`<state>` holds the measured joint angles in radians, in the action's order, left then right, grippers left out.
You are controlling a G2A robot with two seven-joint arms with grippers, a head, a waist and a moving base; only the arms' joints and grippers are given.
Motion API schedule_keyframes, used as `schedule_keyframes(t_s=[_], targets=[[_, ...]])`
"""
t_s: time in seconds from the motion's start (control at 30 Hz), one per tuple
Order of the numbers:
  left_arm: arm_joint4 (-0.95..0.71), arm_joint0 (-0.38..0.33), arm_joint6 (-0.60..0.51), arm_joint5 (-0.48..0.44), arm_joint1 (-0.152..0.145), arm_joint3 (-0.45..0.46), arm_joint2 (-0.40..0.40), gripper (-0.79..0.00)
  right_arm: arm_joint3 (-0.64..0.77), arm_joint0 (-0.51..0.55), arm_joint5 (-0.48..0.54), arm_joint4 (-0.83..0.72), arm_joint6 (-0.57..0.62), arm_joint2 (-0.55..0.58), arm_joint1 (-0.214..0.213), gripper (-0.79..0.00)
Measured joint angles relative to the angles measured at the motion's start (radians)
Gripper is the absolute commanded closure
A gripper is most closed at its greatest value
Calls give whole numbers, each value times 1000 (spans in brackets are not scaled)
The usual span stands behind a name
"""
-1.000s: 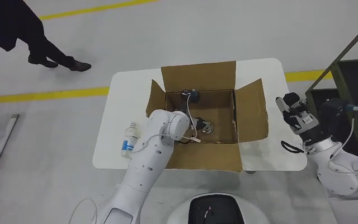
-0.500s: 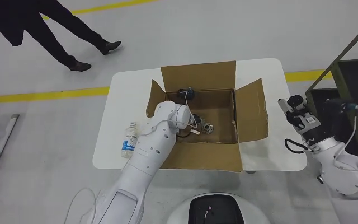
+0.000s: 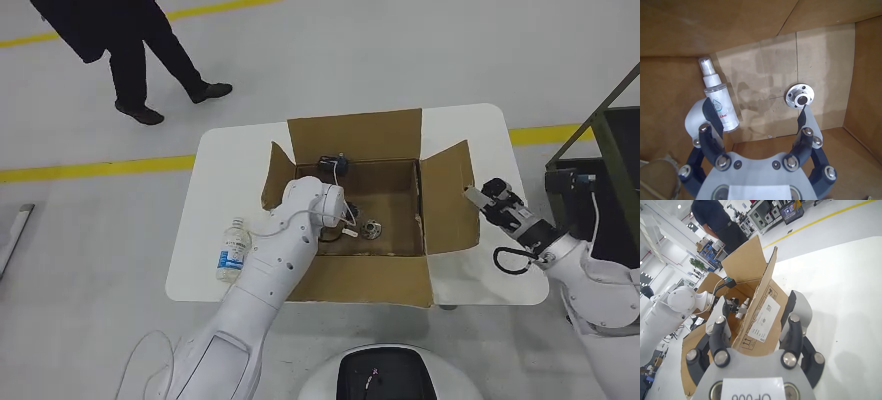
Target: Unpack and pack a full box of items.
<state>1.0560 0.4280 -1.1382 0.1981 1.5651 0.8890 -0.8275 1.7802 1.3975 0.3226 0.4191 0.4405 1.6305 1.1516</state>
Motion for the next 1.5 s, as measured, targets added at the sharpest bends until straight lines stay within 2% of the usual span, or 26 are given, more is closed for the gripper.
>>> schedule_keyframes(t_s=[0.07,0.13,0.17,0.2,0.27,0.4,0.63,0.77,1.07,1.17,1.3,1.5], targets=[[13,-2,-5,4,1,-1,3,-785,-10,-12,-6,12,16,-15,-1,-252],[24,-4,-11,10,2,-3,3,-785,-19,-22,-12,23,18,-26,-1,-74],[26,-4,-13,12,3,-4,2,-727,-22,-25,-14,26,16,-29,-1,-9],[28,-4,-14,15,3,-8,0,-643,-26,-27,-15,29,14,-32,-1,0],[29,-3,-14,16,4,-16,-3,-582,-31,-29,-17,34,11,-34,-1,0],[36,-4,-17,18,8,-35,-4,-603,-35,-31,-22,40,7,-35,-3,0],[65,-12,-22,30,17,-62,7,-582,-40,-31,-33,46,2,-37,-5,0],[91,-19,-19,41,23,-89,16,-637,-36,-31,-38,47,1,-37,-6,0],[90,-31,-2,38,40,-155,20,-606,-30,-26,-39,48,-6,-35,-9,0],[89,-36,2,35,47,-170,23,-557,-30,-23,-39,49,-10,-33,-10,0],[89,-38,10,34,55,-200,27,-449,-26,-21,-38,49,-13,-34,-11,0],[90,-49,21,36,68,-241,30,-366,-23,-19,-39,54,-18,-35,-13,0]])
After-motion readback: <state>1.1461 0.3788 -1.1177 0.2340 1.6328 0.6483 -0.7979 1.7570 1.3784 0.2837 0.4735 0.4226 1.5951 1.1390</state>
